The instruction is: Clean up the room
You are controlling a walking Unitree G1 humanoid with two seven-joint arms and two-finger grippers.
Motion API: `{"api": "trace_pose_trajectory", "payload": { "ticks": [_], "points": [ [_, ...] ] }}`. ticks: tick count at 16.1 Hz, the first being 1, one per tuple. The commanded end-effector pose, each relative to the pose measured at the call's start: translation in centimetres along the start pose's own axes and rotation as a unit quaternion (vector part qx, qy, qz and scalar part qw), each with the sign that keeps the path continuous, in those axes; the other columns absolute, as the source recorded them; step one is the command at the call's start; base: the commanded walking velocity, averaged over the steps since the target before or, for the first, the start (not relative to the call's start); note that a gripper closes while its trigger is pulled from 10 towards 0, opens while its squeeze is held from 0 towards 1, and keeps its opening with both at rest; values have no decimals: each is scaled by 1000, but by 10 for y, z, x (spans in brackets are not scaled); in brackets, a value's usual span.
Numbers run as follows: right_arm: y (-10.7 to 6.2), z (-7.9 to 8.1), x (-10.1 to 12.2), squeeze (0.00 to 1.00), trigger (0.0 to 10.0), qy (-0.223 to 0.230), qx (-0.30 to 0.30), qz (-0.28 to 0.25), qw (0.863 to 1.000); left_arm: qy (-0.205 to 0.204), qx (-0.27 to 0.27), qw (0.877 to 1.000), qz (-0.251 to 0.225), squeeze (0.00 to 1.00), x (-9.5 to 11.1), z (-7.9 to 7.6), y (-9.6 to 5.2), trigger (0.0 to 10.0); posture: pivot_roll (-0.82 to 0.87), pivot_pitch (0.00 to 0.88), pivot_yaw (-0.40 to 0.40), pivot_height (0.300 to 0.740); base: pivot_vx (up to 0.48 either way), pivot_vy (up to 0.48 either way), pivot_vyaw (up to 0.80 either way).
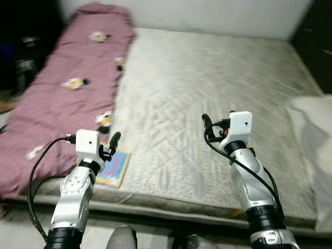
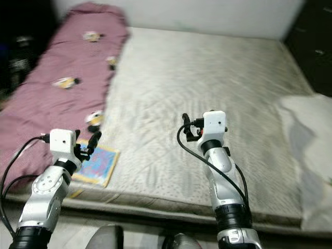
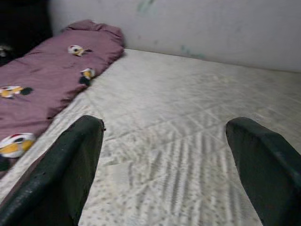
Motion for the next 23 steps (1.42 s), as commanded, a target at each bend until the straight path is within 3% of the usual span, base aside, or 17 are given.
{"api": "trace_pose_trajectory", "payload": {
  "ticks": [1, 3, 5, 11, 17, 23],
  "points": [
    [-3, -7, 2, 0, 10000, 0, -16, -1, 1000, 0, -5, 1000, -5, 0, 5, -3, 1, 10000, 32, 71, -47, 740, 0, 416, 0],
    [-6, -9, 2, 0, 10000, 2, -22, 2, 1000, -17, -4, 1000, -4, 0, 6, -4, 0, 10000, 28, 73, -48, 740, 0, 480, 0],
    [-7, -11, 1, 0, 10000, 4, -28, 7, 1000, -60, -59, 996, -8, 0, 11, -15, -2, 10000, 25, 75, -48, 740, 0, 467, 0],
    [-7, -13, 0, 0, 10000, 6, -31, 15, 999, -42, -55, 997, -17, 0, 18, -16, 1, 10000, 22, 79, -52, 740, 0, 464, 0],
    [-6, -12, -1, 0, 10000, 2, -28, 19, 999, -58, -59, 996, -25, 0, 21, -26, 5, 10000, 22, 72, -54, 740, 0, 468, 0],
    [-4, -8, -2, 0, 10000, 1, -23, 20, 1000, -56, -45, 997, -30, 0, 22, -24, 7, 10000, 25, 65, -51, 740, 0, 463, 0]
  ]
}}
Point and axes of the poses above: a point about 5 cm out from each wrist's last joint towards the gripper, its own y axis pointing out of the wrist towards the gripper, its own x axis along the axis of the wrist's last joint, z = x × y, the point moved 3 cm from there along y, pointing out of the wrist towards the gripper
